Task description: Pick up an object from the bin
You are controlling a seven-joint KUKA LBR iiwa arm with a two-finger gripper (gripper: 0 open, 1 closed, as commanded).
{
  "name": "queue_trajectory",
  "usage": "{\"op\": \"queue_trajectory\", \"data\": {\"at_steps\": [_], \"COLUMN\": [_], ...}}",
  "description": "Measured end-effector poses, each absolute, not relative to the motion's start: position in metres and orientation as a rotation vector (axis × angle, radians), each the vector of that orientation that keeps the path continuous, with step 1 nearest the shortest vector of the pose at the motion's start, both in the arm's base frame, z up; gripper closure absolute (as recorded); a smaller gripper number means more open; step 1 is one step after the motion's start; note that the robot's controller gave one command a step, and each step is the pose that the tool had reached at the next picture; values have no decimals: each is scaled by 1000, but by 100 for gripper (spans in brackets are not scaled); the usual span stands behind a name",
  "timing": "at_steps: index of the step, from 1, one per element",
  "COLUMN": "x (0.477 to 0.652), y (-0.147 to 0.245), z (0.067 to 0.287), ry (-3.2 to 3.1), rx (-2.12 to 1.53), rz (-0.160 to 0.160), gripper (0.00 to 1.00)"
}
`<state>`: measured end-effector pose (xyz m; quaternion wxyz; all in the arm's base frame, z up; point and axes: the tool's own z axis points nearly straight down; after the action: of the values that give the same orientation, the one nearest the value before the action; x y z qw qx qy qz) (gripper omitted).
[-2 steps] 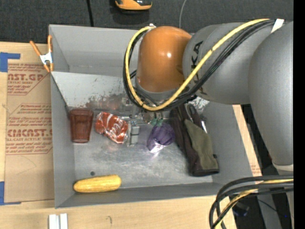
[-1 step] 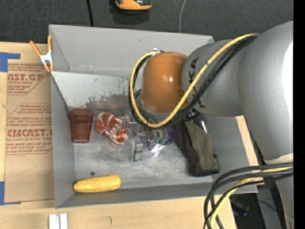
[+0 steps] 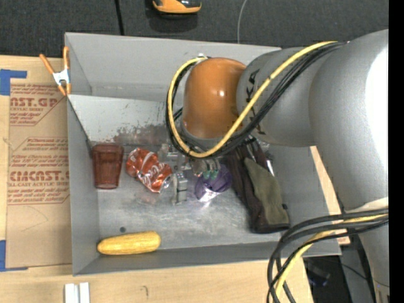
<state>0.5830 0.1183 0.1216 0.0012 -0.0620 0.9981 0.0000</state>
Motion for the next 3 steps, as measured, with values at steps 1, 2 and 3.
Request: {"op": "queue_trajectory", "data": {"at_steps": [1,2,3], "x": [584,586,586], "y": [131,133,134], "z": [95,72,73], "ry": [3127,3124,3126], "rx": [-247,-226,-227], "rz": [1,5,7], "gripper": [0,0,100]}}
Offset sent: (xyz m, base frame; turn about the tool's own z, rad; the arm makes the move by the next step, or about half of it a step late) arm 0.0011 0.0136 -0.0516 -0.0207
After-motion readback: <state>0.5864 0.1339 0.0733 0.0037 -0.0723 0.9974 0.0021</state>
